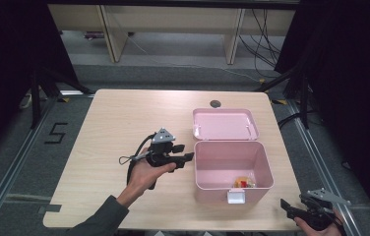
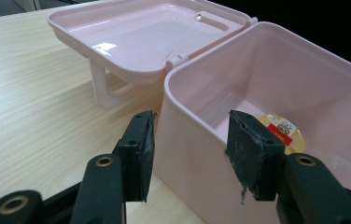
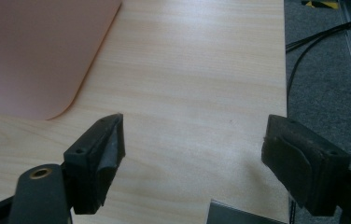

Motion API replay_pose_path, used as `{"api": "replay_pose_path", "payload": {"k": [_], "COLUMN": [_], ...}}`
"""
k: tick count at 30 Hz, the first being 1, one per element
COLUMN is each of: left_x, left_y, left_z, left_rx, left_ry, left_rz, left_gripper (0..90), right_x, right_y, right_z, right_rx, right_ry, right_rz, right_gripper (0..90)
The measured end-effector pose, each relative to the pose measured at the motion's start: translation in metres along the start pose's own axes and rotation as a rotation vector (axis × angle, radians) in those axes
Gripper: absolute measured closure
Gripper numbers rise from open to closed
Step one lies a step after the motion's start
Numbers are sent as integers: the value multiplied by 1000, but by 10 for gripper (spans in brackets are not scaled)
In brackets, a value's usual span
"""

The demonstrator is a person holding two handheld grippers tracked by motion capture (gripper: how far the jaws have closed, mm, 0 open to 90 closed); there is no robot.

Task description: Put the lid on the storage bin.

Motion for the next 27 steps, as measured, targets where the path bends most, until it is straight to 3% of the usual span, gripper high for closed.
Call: {"api": "replay_pose_path", "payload": {"k": [2,3,4,5,9,17,18,19,20,25,27], "left_x": [8,12,15,18,25,44,45,48,49,54,56], "left_y": [3,4,5,6,8,11,10,9,9,7,6], "left_z": [-1,-1,-1,-1,-3,-8,-8,-9,-10,-10,-10], "left_rx": [0,-2,-8,-2,9,33,37,37,44,54,82], "left_ry": [6,11,13,11,26,65,65,71,74,87,95], "left_rz": [-8,-11,-14,-17,-35,-75,-87,-97,-107,-118,-140], "left_gripper": [519,520,522,522,547,590,604,620,633,672,691], "right_x": [0,1,1,2,2,2,2,2,3,3,3], "right_y": [0,1,0,1,0,0,-2,-2,0,0,0], "right_z": [0,3,2,2,2,0,-3,-3,0,0,2], "right_rx": [0,-39,-15,-37,-18,-40,1,1,-40,-34,-38], "right_ry": [1,-2,-4,8,0,12,14,14,12,13,10], "right_rz": [0,7,-3,7,0,4,-8,-8,5,2,3], "right_gripper": [218,219,219,219,219,221,221,221,221,221,222]}}
Point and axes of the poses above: each handheld gripper's, and its own axes: x roughly forward along the jaws, y roughly out of its top, z roughly to its right, the point moved 9 cm from there along x, roughly forward along the jaws, and after that the axes turned 9 degrees about z, right-handed, at the moved point
